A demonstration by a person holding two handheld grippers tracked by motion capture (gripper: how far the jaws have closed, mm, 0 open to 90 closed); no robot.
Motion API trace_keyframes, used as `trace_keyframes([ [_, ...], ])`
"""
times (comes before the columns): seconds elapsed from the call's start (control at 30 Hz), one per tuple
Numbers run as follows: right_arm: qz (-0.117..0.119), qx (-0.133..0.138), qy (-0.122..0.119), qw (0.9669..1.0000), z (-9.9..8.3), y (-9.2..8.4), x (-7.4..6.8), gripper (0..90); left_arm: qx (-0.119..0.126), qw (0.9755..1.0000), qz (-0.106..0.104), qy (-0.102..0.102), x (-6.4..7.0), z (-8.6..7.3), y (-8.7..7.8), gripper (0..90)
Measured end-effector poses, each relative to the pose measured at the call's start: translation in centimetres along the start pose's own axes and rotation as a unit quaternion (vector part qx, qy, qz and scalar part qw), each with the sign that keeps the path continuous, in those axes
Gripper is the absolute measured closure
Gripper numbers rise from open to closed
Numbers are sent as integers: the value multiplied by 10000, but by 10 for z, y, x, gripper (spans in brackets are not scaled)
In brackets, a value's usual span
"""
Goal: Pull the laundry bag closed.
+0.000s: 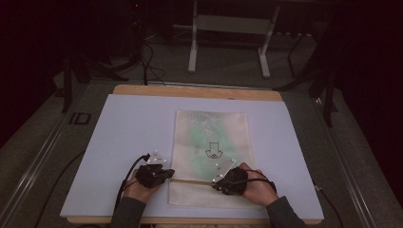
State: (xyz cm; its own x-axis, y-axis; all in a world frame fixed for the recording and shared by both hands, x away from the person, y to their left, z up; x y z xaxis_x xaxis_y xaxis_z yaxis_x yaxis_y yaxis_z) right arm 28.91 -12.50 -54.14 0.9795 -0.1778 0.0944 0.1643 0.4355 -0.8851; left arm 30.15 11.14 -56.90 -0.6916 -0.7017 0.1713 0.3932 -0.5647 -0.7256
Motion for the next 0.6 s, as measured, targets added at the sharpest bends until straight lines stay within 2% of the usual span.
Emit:
trace_keyframes([
  [0.23,-45,-40,-2,10000,-6,-4,2,824,-6,10000,8,7,0,0,0,897],
  [0.6,-108,-45,166,9998,-21,-13,4,824,-14,10000,21,5,0,0,0,897],
])
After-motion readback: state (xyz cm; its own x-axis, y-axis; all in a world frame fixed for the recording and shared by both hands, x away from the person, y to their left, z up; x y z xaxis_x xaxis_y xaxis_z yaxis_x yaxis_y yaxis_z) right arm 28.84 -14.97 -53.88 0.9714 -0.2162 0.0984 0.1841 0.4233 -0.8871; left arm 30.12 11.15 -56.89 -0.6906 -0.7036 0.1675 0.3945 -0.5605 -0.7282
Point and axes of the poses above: each handheld gripper's, and its own axes: y roughly forward along the jaws, z roughly out of its top, x roughly to its right, the point moved 5 cm from there along y, roughly forward along the jaws, and after that the axes turned 1 degree about -x, right-handed, at the moved point
